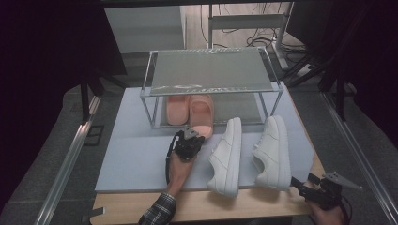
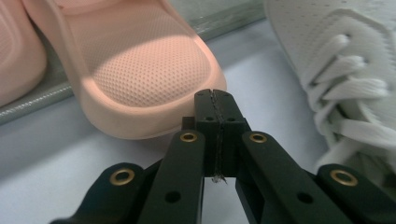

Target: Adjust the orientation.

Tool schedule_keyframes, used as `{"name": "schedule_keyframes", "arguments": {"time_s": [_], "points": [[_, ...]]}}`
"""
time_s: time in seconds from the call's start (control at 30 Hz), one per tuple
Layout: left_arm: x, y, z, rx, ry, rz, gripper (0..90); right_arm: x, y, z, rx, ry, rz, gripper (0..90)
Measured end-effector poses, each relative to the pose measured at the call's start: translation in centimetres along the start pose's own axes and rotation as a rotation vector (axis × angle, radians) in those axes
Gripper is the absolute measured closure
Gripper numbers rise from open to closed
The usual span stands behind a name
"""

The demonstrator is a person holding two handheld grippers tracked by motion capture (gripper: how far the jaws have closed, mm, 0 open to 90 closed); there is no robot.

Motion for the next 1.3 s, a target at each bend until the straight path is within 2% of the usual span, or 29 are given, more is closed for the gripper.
{"name": "schedule_keyframes", "arguments": {"time_s": [0.27, 0.53, 0.77, 0.87, 1.3], "points": [[-1.0, 0.7, 0.7, 0.020, 0.004, 0.007, 89.8, 0.0, 0.0, 0.0, -0.001, 0.000, 0.001, 17.2], [-2.0, 1.4, 1.3, 0.022, 0.022, 0.015, 89.7, 0.0, 0.0, 0.0, -0.001, 0.001, 0.001, 17.2], [-2.8, 2.0, 2.1, 0.046, 0.034, 0.015, 89.8, 0.0, 0.0, 0.0, -0.001, 0.000, 0.000, 17.2], [-3.1, 2.2, 2.5, 0.039, 0.043, 0.024, 89.8, 0.0, 0.0, 0.0, -0.001, 0.001, 0.000, 17.2], [-4.4, 3.1, 3.8, 0.067, 0.073, 0.041, 89.7, 0.0, 0.0, 0.0, -0.001, 0.002, 0.000, 17.1]]}}
Point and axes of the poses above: each handheld gripper's, and its own axes: x roughly backward along the jaws, y roughly out of its top, z roughly to its left, the point moved 6 cm from there along -x, roughly forward along the jaws, and after that the axes turned 1 degree about -y, right-handed, at the moved point
